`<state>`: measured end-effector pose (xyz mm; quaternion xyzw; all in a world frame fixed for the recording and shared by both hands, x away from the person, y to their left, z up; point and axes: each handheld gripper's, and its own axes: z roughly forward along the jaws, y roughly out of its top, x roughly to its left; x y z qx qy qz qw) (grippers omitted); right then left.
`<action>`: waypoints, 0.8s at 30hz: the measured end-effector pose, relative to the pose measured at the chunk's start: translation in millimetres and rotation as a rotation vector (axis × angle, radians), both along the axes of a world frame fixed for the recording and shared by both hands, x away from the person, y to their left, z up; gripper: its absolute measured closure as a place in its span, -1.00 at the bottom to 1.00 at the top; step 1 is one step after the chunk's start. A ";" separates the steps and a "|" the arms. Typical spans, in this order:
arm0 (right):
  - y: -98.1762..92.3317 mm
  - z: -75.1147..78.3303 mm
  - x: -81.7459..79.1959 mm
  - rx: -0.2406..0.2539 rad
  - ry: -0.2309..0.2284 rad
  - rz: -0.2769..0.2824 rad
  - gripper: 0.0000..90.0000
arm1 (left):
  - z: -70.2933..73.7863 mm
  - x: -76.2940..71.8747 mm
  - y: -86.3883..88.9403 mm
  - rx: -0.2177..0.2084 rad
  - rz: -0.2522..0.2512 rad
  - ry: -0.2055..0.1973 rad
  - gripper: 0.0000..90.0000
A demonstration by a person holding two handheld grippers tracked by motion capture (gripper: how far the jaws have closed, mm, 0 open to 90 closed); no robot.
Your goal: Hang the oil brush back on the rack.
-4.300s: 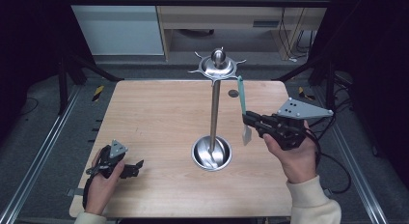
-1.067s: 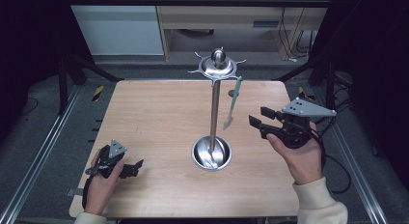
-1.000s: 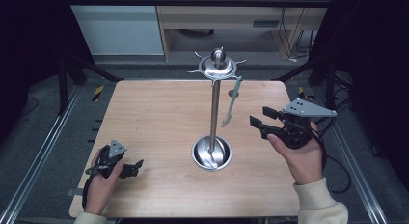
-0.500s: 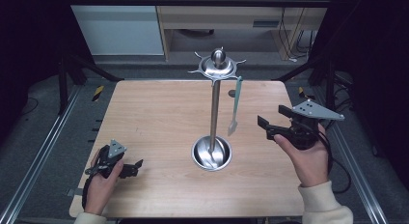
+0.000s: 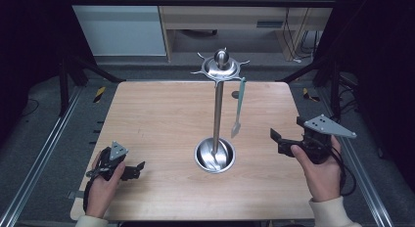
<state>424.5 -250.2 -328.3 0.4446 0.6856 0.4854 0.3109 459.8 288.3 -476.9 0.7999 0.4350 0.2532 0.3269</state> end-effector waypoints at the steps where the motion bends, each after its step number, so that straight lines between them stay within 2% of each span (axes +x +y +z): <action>1: -0.8 -2.3 -1.1 -0.004 0.005 0.002 -0.83 | -0.1 0.0 -0.1 -0.001 0.001 -0.002 -0.93; 12: -0.6 -34.9 -5.4 -0.006 0.065 0.009 -0.82 | -0.1 0.0 -0.2 0.000 0.001 -0.002 -0.93; 24: 6.3 -71.5 3.1 -0.047 0.119 0.018 -0.76 | -0.2 -0.3 -0.7 0.000 0.000 -0.003 -0.94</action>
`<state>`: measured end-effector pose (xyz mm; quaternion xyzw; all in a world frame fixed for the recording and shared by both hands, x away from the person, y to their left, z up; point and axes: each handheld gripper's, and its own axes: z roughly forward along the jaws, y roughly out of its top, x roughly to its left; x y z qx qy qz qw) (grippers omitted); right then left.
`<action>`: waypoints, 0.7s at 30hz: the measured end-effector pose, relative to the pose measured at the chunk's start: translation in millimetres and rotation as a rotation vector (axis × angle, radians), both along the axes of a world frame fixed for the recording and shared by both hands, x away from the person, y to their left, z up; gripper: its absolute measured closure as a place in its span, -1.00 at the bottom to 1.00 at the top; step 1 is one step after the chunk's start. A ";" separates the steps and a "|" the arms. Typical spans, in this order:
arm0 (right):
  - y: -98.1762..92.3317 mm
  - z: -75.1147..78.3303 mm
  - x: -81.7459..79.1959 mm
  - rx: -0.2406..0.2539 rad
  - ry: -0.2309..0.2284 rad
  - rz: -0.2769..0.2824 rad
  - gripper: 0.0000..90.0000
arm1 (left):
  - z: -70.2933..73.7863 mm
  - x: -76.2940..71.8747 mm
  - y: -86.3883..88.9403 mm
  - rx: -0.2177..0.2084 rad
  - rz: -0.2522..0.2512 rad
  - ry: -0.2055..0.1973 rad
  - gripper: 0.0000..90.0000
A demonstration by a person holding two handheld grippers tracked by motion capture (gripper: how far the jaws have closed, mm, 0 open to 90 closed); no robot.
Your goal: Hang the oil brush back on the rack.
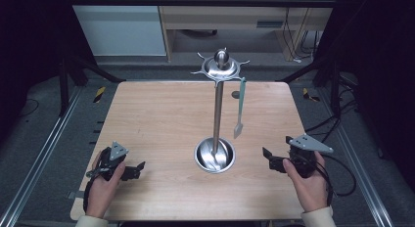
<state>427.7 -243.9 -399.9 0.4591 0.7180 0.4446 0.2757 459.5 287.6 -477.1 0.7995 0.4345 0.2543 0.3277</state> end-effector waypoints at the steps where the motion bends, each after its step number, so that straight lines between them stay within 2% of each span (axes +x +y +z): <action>1: 0.9 -3.6 1.2 -0.008 0.005 0.003 -0.76 | 0.0 0.0 -0.1 0.001 0.000 0.000 -0.93; 11: 14.0 -37.1 13.2 -0.044 0.078 0.044 -0.75 | -0.1 0.0 -0.3 0.000 -0.002 -0.001 -0.93; 16: 19.9 -50.0 21.2 -0.060 0.109 0.063 -0.75 | -0.1 0.0 -0.2 -0.001 -0.002 0.000 -0.93; 21: 23.0 -59.5 29.1 -0.067 0.135 0.059 -0.75 | -0.1 0.0 -0.2 -0.001 -0.003 0.000 -0.94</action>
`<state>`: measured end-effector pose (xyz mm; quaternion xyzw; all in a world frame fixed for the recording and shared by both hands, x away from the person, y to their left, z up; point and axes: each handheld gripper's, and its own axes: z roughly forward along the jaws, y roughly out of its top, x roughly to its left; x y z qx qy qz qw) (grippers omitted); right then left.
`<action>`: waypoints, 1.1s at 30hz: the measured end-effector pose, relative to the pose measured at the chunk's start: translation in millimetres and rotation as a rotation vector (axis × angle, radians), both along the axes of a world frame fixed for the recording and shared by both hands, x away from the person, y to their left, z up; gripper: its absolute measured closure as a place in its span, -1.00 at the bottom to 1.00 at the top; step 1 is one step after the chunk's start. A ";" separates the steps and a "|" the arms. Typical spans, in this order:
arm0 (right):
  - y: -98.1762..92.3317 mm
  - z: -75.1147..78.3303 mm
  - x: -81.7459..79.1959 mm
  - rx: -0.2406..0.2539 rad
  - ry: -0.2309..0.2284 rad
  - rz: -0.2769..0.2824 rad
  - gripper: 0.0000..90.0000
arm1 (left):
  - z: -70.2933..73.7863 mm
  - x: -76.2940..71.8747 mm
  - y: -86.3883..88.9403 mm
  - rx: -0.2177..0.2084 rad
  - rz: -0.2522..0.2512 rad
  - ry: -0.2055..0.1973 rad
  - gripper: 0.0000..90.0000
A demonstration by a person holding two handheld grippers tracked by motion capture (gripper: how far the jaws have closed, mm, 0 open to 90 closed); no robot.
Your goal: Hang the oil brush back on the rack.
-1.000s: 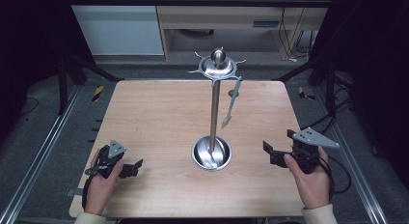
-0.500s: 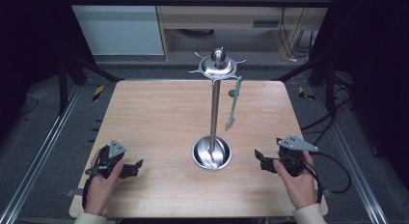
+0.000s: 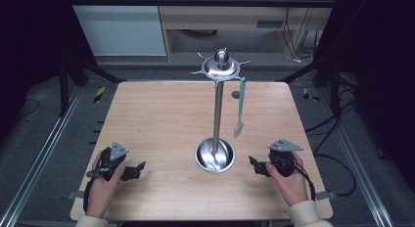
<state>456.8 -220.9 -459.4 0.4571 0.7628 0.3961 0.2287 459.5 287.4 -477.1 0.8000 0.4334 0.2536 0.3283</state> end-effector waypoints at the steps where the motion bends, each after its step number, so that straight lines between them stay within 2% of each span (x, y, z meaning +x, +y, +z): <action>1: 0.4 -1.7 2.3 -0.011 0.005 -0.001 -0.75 | 0.0 0.0 0.0 0.000 0.000 0.000 -0.93; 18: 4.3 -18.0 24.0 -0.044 0.023 -0.049 -0.73 | -0.1 0.1 -0.3 0.001 -0.003 0.002 -0.93; 33: -2.1 -23.6 39.1 -0.005 0.023 -0.126 -0.72 | 0.1 0.5 -0.3 -0.001 -0.001 -0.001 -0.93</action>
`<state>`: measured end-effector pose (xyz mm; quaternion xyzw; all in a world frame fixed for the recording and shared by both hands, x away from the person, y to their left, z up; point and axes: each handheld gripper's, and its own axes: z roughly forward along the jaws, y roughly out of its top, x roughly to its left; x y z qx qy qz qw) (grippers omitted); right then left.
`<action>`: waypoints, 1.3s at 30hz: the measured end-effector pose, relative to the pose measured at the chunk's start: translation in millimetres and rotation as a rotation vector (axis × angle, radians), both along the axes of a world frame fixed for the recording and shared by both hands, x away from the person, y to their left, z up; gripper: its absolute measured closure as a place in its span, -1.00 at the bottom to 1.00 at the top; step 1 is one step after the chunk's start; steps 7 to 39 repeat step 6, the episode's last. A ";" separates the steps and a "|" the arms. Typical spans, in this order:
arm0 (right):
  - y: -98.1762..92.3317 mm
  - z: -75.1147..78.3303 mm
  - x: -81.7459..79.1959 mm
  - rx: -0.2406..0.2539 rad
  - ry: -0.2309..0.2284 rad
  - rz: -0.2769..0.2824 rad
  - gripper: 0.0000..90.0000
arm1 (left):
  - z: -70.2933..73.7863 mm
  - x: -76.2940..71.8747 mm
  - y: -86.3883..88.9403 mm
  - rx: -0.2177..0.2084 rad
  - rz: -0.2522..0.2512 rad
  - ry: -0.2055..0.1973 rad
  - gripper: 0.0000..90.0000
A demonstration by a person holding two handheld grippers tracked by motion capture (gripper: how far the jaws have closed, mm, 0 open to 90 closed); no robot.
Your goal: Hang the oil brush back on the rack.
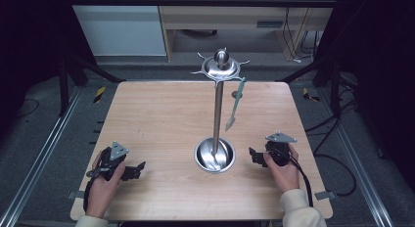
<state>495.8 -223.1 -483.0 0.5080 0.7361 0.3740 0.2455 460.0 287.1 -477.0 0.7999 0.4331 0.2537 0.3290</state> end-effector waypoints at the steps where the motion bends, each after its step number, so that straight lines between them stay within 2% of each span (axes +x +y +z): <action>1: -0.4 -0.5 1.1 -0.001 0.000 -0.008 -0.72 | 0.1 0.0 -0.1 0.000 0.000 0.000 -0.93; 5: -0.6 -3.2 1.1 -0.028 0.002 -0.020 -0.72 | 0.5 0.0 -0.6 0.000 -0.002 0.000 -0.93; 39: -0.4 -2.8 -0.1 -0.023 0.003 -0.014 -0.72 | 0.4 0.2 -0.7 0.001 -0.004 0.000 -0.93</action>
